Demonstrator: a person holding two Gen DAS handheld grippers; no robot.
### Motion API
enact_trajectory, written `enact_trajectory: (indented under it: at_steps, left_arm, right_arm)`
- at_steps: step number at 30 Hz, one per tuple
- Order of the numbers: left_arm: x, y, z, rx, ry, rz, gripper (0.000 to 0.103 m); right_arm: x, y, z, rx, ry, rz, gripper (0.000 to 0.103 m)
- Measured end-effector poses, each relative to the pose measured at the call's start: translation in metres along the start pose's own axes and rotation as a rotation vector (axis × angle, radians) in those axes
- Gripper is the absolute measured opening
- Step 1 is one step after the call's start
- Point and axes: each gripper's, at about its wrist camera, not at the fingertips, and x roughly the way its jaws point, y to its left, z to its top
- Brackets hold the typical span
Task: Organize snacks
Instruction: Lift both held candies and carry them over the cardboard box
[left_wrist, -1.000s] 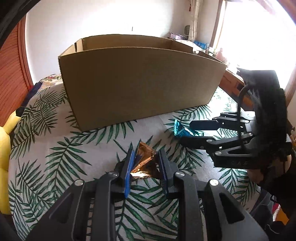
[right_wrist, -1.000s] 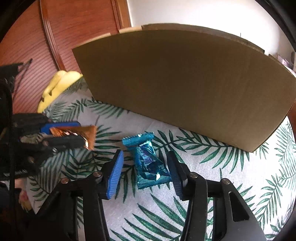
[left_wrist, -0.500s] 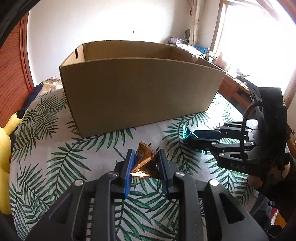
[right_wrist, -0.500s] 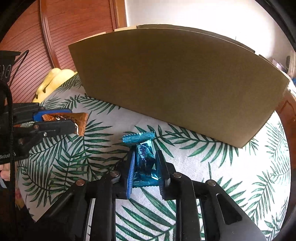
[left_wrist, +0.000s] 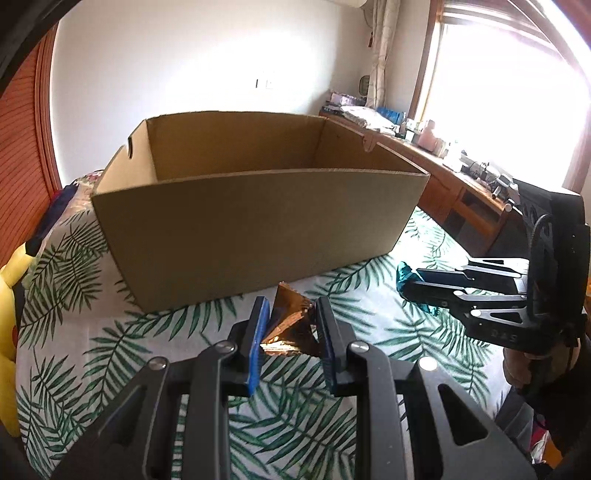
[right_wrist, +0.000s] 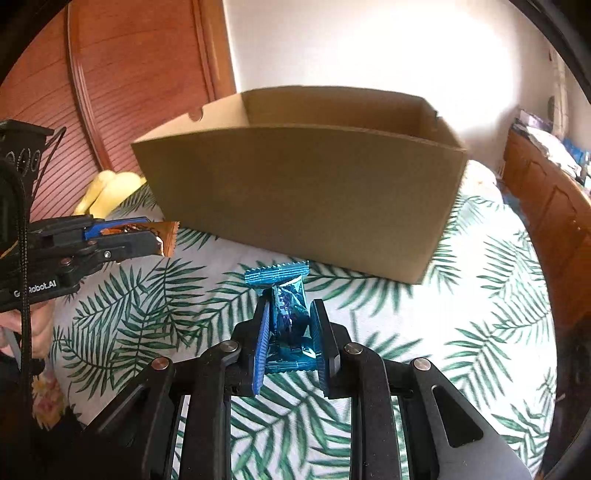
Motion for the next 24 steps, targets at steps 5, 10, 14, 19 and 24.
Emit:
enact_trajectory:
  at_steps: [5,10,14,19,24]
  left_arm:
    - [0.0,-0.007,0.013,0.016,-0.02,-0.008,0.024]
    - [-0.005,-0.01,0.033,0.039,-0.059,-0.009,0.024]
    - [-0.011,-0.01,0.05,0.052,-0.095,-0.005,0.024]
    - [-0.017,-0.009,0.068,0.069,-0.133,0.008,0.024]
    - [-0.02,-0.002,0.083,0.077,-0.162,0.029,0.024]
  right_arm:
    - [-0.014,-0.01,0.005,0.018,-0.036,-0.014,0.02]
    - [-0.027,-0.016,0.014,0.018,-0.076,-0.031,0.02]
    - [-0.033,-0.015,0.026,0.007,-0.102,-0.038,0.02]
    - [-0.038,-0.015,0.043,-0.01,-0.133,-0.04,0.02]
    - [-0.04,-0.01,0.064,-0.039,-0.167,-0.04,0.02]
